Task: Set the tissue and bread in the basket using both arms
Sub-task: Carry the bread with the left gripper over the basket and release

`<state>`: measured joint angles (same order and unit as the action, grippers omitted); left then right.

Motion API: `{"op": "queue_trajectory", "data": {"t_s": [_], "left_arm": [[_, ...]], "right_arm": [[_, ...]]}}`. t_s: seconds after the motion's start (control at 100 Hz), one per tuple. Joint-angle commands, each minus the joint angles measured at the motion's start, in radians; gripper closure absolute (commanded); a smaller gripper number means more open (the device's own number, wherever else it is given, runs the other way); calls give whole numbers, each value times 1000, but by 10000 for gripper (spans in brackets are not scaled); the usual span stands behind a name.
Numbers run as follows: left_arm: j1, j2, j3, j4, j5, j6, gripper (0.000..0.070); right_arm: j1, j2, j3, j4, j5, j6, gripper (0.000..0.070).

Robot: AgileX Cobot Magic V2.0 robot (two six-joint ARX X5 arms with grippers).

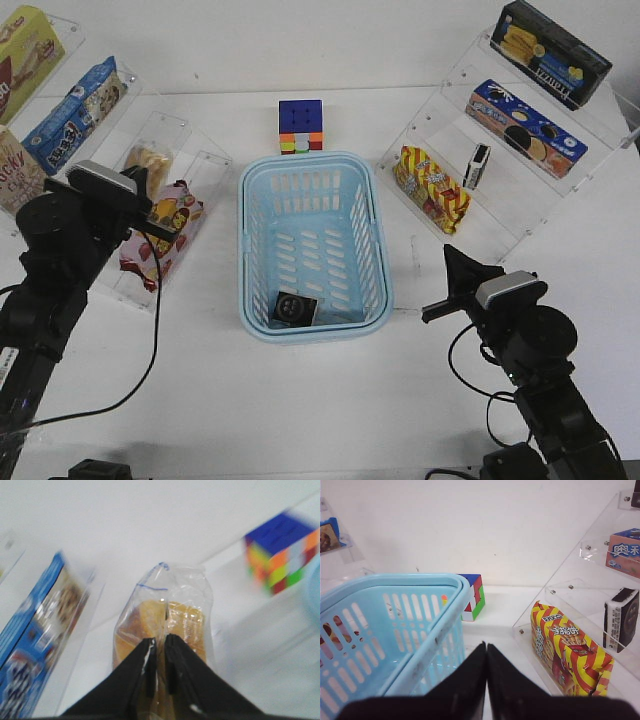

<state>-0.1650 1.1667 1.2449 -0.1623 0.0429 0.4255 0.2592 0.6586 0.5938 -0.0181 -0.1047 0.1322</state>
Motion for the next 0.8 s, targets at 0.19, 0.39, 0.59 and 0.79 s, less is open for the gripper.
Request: {"op": "queue_trajectory", "data": {"t_s": [0.19,0.39,0.59,0.79], "left_arm": [[-186,38,40,31,426,-318,700],[-317,113,40,5,426,-314,387],[-335,110,41,6,413,-309,178],[-274,-16,41,-74,143,-312,537]], "right_arm": [[3,4,9,10,0,6,700],[3,4,9,10,0,6,700],[3,3,9,6,4,3,700],[2,-26,8,-83,89,-2,700]]}}
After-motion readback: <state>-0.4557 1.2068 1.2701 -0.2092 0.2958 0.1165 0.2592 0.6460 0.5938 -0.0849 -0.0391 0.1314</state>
